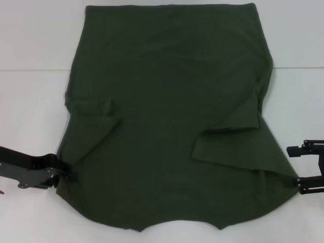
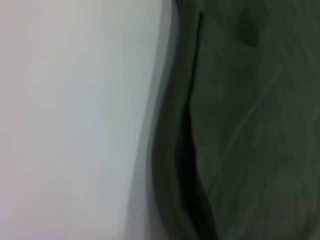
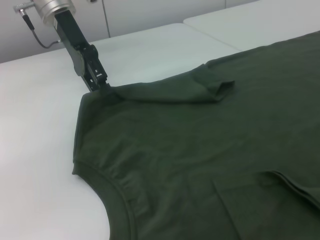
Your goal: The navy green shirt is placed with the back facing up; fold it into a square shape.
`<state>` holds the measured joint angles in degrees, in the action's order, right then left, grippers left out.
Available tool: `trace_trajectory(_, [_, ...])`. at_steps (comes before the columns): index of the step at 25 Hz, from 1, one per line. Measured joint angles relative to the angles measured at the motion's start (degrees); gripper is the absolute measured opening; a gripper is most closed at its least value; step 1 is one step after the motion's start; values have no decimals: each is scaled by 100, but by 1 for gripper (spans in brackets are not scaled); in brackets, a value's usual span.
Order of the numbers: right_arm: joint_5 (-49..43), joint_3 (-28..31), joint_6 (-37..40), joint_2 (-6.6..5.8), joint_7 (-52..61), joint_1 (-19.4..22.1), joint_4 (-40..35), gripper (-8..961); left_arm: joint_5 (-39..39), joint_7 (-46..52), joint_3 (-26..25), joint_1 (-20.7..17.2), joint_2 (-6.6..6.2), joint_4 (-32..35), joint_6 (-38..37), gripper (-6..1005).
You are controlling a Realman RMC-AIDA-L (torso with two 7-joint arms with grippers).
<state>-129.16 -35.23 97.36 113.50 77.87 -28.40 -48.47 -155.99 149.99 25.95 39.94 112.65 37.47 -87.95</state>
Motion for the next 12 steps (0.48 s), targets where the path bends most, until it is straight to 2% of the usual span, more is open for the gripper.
trace_trajectory(7, [10,1,10,15,11,9,-56,828,-26,103,40,-6,1,10,89,446])
trace_trajectory(12, [14,-1,67,20,49,0,-57,827,-100,113,42,-19,-2,-21,96,246])
